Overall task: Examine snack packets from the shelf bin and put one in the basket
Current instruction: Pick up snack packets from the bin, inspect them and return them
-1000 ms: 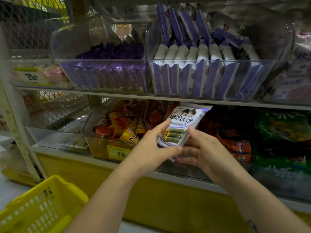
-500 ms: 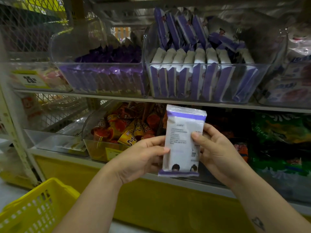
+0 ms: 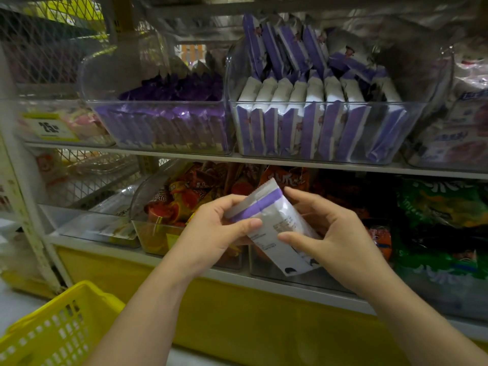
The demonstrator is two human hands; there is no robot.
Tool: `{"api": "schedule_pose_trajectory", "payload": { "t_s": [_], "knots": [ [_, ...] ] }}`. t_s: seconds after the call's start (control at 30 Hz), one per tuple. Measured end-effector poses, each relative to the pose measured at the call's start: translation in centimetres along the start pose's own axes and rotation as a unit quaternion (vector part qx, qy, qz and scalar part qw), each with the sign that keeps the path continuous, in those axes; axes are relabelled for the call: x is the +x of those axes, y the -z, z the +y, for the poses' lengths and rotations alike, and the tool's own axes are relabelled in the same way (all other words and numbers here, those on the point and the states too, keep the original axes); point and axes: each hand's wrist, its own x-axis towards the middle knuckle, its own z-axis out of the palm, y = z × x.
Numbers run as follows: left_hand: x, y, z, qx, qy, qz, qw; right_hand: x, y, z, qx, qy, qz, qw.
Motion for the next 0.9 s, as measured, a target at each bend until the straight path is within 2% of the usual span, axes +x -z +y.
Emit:
{"api": "schedule_pose_trajectory", "payload": {
  "t_s": [0.13,0.23,0.43,0.7,0.83,0.9],
  "knots": [
    [0.3,1.1,0.0,-0.089,-0.001,0.047,0.995,-0.3,1.9,0.9,0.028,-0.049,0.002,0.998],
    [0.5,1.5,-0.1,-0.126,0.000,0.055,0.991,-0.7,2.4,1.6,0.126,-0.066,0.030,0.989],
    [0.6,1.5,-0.6,-0.155,0.011,0.065,0.986,-0.9,1.8,1.1,0.174,-0.041,0.081,0.980],
    [0.9,0.3,-1.5,-0.197,0.042,0.105,0.974,-0.9,1.0,0.3,0.157,0.000,0.134,0.979],
    [1.2,-1.1,-2.0,-0.210,0.076,0.185,0.957,-0.8,0.6,-0.1,0.121,0.013,0.151,0.981],
    [1.2,-1.8,-2.1,-0.176,0.106,0.223,0.953,-0.8,0.2,-0.2,0.111,0.020,0.171,0.979]
  ]
}}
